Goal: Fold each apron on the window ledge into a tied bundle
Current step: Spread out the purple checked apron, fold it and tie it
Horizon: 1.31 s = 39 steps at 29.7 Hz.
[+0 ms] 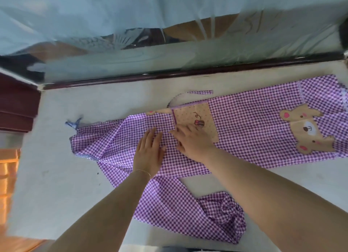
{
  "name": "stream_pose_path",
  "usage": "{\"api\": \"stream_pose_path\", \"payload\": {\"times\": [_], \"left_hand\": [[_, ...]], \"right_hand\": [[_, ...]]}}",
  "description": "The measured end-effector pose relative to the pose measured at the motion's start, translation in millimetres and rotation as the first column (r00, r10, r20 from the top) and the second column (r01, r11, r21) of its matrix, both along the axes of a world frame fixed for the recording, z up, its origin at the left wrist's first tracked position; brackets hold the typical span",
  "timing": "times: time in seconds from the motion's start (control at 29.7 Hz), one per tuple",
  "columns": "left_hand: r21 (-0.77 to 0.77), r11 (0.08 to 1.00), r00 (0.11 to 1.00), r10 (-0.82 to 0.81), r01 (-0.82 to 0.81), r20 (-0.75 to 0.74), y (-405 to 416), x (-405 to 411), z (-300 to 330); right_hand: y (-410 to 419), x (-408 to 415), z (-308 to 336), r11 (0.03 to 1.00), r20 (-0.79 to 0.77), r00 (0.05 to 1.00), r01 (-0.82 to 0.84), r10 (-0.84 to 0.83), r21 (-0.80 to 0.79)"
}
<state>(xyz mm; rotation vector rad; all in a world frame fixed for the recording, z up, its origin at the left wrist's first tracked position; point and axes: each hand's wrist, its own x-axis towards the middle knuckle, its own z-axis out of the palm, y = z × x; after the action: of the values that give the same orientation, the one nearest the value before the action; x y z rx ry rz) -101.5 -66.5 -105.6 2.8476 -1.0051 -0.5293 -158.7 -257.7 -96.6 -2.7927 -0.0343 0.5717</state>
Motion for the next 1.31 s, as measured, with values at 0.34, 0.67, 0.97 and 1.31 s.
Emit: {"api": "stream_pose_path", "payload": {"times": [0.34,0.67,0.97,1.31], "left_hand": [[-0.045,0.472,0.472,0.881,-0.880,0.011,89.3,42.9,-1.0],[-0.203,0.618,0.633,0.774,-0.759,-0.012,158.8,124.7,10.3],[-0.349,0.322,0.381,0.917,-0.880,-0.115,181.5,174.6,20.7],[-0.370,0.150,0.334,0.795,-0.917,-0.507,142.1,156.1,13.8]], "right_hand": [[40.1,25.9,-5.6,0.971,-0.191,0.961,0.165,-0.197,-0.171],[54.2,21.3,-4.9,0.953,-0.121,0.959,0.230,-0.256,-0.199],[58.0,24.3,-4.1,0.943,-0.128,0.953,0.242,-0.275,-0.227],[62.6,27.0,-3.6,0.927,-0.108,0.945,0.274,-0.309,-0.256]]}}
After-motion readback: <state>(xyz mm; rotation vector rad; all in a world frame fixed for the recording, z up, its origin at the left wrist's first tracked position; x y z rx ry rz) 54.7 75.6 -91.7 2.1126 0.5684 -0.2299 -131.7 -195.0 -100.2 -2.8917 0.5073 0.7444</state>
